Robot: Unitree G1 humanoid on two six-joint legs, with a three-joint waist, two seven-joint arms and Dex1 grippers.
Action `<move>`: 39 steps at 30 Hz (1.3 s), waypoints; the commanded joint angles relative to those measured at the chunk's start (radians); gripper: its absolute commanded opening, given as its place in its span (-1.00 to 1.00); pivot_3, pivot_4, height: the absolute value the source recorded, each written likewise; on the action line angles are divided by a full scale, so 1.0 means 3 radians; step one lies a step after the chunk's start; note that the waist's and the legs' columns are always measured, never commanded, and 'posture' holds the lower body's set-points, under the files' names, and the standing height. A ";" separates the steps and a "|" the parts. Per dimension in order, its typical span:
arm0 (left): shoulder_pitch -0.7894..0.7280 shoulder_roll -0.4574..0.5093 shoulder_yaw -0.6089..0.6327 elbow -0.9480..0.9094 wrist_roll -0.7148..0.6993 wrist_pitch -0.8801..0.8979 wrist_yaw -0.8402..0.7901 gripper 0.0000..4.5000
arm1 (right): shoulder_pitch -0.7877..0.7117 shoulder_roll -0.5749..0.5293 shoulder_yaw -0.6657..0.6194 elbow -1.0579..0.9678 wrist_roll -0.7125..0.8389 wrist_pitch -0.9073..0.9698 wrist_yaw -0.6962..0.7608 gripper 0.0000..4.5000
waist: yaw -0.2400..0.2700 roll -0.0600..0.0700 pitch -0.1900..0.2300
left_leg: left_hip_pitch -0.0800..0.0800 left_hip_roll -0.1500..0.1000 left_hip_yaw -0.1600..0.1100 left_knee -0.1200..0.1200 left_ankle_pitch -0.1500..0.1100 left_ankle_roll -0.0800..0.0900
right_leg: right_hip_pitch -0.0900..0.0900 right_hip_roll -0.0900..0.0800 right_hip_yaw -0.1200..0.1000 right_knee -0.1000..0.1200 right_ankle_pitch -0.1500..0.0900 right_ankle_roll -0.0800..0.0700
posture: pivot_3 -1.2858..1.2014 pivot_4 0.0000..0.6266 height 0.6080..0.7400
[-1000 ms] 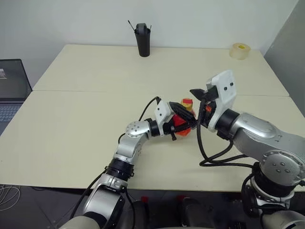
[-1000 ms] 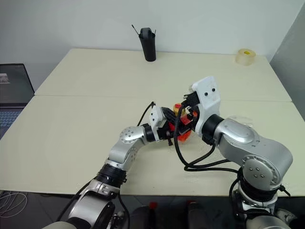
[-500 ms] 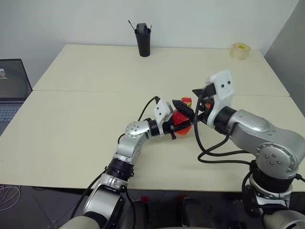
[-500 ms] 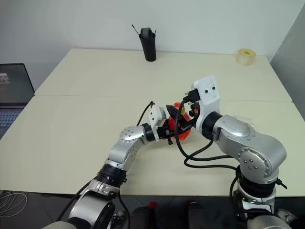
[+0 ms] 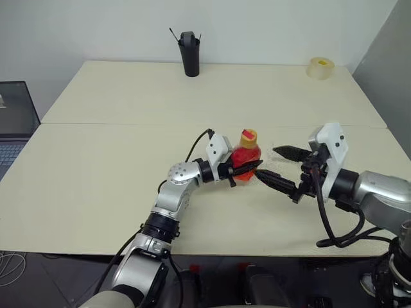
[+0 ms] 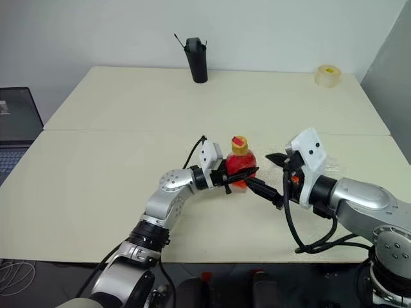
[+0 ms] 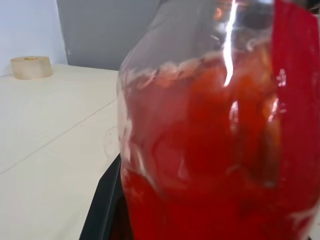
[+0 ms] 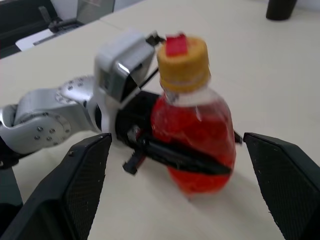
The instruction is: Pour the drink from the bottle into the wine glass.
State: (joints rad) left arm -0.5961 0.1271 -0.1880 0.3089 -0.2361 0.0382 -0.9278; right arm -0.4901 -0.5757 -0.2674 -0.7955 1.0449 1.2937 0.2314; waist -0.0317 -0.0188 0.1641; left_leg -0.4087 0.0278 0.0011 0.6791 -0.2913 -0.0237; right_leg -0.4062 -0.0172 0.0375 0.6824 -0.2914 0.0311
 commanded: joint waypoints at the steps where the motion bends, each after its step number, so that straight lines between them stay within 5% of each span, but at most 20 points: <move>1: -0.0080 -0.0009 0.0043 -0.0138 -0.0043 -0.0086 -0.0002 -0.37 | -0.0261 0.0148 0.0147 0.0162 -0.0182 -0.0192 -0.0273 1.00 | 0.0006 0.0000 0.0000 | 0.0000 0.0001 0.0000 0.0000 0.0000 0.0000 | 0.0000 0.0000 0.0000 0.0000 0.0000 0.0000 | 0.03 -0.52 1.00; 24: -0.0044 0.0008 0.0040 -0.0232 -0.0040 -0.0077 0.0061 -0.37 | -0.0821 0.0613 0.0906 0.1029 -0.1164 -0.0856 -0.0319 1.00 | 0.0013 0.0001 0.0000 | -0.0002 0.0006 -0.0001 0.0001 0.0001 -0.0002 | -0.0001 -0.0009 -0.0001 -0.0001 0.0000 0.0001 | 0.03 -0.52 1.00; 39: -0.0069 0.0041 0.0075 -0.0185 -0.0027 -0.0087 0.0073 -0.37 | -0.0345 0.0153 0.0295 0.0710 -0.0839 -0.0643 0.0009 1.00 | 0.0015 0.0001 0.0000 | -0.0004 0.0006 -0.0001 0.0001 0.0001 -0.0001 | -0.0001 -0.0010 -0.0001 -0.0002 0.0000 0.0001 | 0.03 -0.52 1.00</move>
State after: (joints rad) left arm -0.5950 0.1378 -0.1929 0.3064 -0.2193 0.0423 -0.9021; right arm -0.6045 -0.4949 -0.0921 -0.5775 0.7981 1.0866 0.2437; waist -0.0270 -0.0186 0.1640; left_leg -0.4099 0.0296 0.0007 0.6794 -0.2912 -0.0238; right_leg -0.4064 -0.0202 0.0370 0.6819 -0.2914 0.0313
